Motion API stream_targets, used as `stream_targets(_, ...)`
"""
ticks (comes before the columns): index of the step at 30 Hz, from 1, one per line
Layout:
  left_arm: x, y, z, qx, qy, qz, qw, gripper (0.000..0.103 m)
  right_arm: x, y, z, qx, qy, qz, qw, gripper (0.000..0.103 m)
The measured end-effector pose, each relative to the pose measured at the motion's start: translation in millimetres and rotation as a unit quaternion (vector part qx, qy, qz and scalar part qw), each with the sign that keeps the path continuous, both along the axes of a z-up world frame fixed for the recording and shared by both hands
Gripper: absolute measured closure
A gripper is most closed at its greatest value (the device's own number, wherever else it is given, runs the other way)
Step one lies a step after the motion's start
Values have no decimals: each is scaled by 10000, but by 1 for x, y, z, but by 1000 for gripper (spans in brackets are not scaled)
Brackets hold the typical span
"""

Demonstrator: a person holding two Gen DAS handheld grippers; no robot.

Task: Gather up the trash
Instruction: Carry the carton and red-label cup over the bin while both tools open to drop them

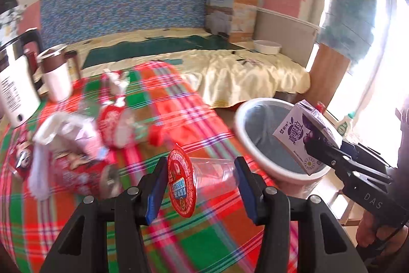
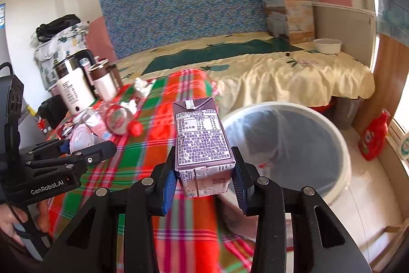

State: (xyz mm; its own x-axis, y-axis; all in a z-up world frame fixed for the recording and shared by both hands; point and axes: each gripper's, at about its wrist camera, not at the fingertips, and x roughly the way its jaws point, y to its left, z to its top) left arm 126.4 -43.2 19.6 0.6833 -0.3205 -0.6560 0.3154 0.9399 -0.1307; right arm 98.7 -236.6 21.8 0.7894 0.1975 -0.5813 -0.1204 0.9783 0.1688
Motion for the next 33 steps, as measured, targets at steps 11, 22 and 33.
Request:
stream_targets(11, 31, -85, -5, 8, 69, -707, 9975, 51, 9, -67, -13, -247, 261, -792, 9962, 63)
stream_targets(22, 59, -133, -22, 26, 330, -996, 9945, 51, 29, -99, -36, -386, 647, -988, 9922, 63)
stream_targets(33, 71, -145, -36, -63, 531, -1049, 9930, 41, 38, -106, -49, -553, 825, -1085, 9891, 41)
